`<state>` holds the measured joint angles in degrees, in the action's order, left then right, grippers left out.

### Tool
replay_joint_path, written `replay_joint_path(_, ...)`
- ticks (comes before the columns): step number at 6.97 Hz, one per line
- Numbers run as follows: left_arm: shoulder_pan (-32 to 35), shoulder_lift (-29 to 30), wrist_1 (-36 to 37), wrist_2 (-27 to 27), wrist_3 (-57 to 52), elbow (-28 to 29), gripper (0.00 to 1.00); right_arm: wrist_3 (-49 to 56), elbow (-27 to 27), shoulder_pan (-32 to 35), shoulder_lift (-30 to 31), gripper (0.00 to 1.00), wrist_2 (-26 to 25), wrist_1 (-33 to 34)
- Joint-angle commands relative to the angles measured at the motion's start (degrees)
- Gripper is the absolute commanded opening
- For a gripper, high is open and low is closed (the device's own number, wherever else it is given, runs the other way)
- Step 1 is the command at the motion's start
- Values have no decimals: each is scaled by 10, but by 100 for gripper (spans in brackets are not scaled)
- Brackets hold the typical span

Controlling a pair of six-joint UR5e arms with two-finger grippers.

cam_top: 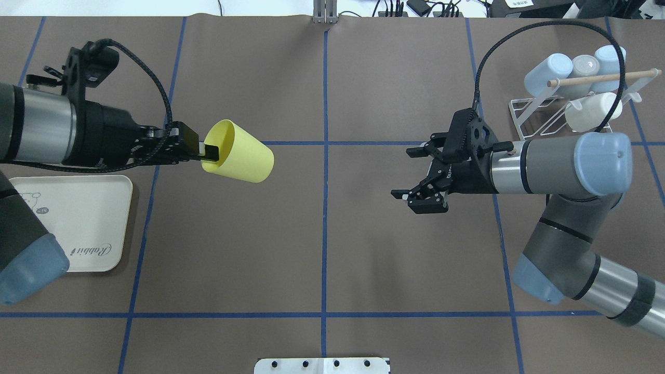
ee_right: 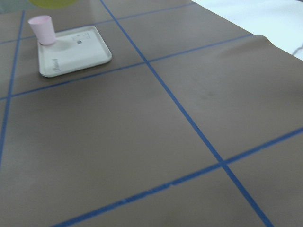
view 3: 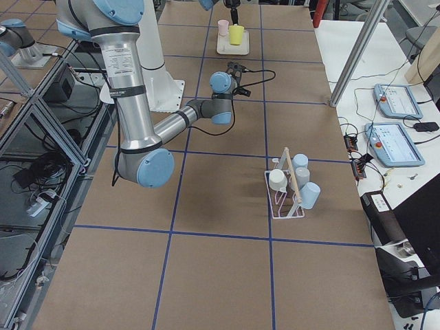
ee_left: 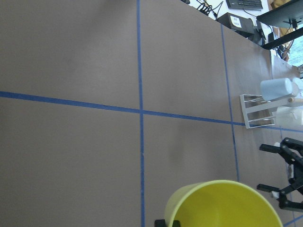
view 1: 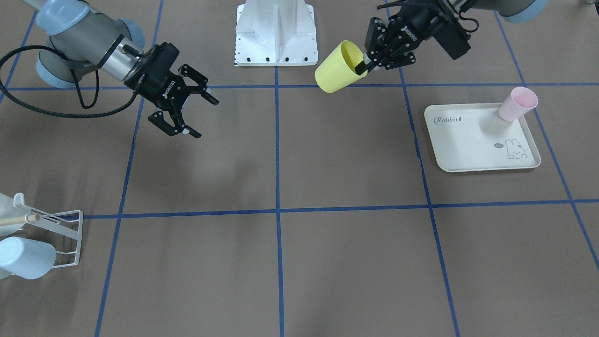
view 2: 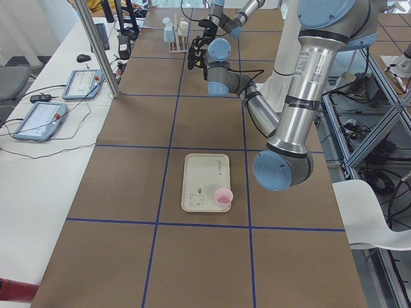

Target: Transfer IKEA cup to right arm and place on rack

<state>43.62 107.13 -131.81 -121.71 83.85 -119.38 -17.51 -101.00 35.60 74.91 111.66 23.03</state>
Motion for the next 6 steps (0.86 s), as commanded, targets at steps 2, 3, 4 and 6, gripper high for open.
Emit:
replay_joint_path(2, -45, 58, -3, 2, 2, 29, 0, -1, 24, -54, -29, 99, -45, -126)
replay_joint_path(3, -49, 61, -3, 2, 2, 30, 0, -1, 24, -64, -44, 99, -54, -127)
replay_joint_path(4, -56, 70, -3, 2, 2, 40, 0, 2, 26, -79, -50, 99, -64, -127)
replay_joint_path(6, -64, 82, -4, 2, 0, 55, 0, 7, 22, -89, -54, 99, -71, -134)
